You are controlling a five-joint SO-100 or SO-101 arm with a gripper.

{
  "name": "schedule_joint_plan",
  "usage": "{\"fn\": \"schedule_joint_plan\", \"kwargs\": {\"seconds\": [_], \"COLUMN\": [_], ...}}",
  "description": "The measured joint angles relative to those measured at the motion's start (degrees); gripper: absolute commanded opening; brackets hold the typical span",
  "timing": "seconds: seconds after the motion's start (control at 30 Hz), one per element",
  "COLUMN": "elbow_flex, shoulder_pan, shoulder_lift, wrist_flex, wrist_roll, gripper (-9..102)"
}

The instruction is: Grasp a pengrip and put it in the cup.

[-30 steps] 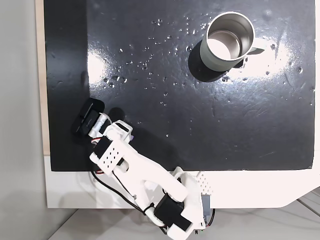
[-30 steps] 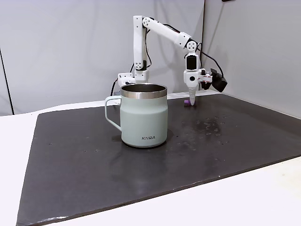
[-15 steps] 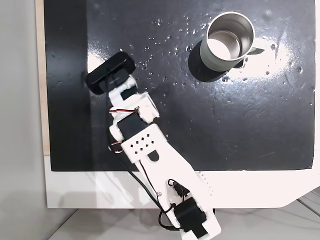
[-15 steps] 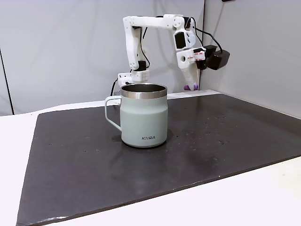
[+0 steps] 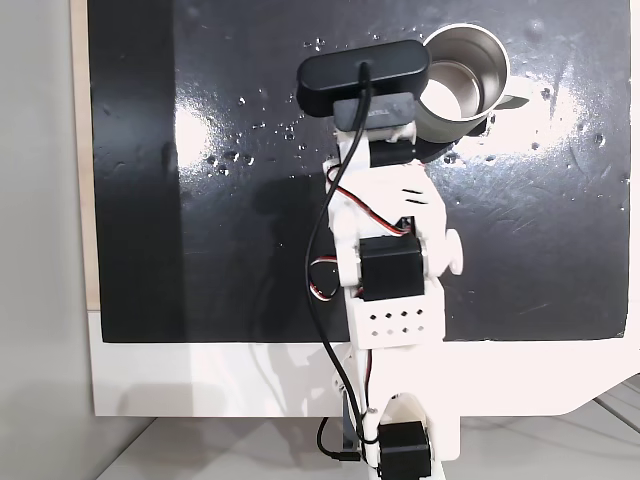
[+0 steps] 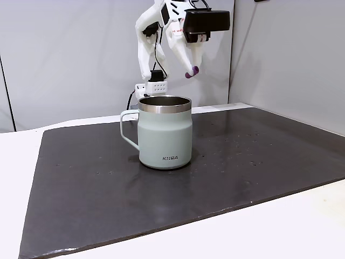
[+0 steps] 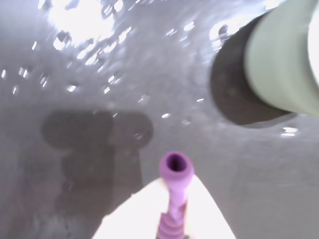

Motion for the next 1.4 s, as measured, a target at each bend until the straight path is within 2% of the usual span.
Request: {"fn": "schedule_joint_plan", "kwargs": {"seconds": [0.23,0.5,0.8,1.13,1.2,1.33,1.4], "elbow_flex": [-1.85,-1.85,-1.76,5.54,5.98,5.98,5.98], "shoulder_pan": [7.38,13.10,15.12,15.21,15.56,15.82,15.91], "shoulder_lift": [0.00,-2.81,-7.91,-9.32,-9.32,-9.32,-9.32], "wrist_flex": [-4.92,-15.21,-26.81,-37.09,-38.06,-38.32,-38.32], "wrist_roll": [0.00,0.00,0.00,0.00,0.00,-0.35,-1.05], "gripper": [0,0,0,1,5,24,29]}}
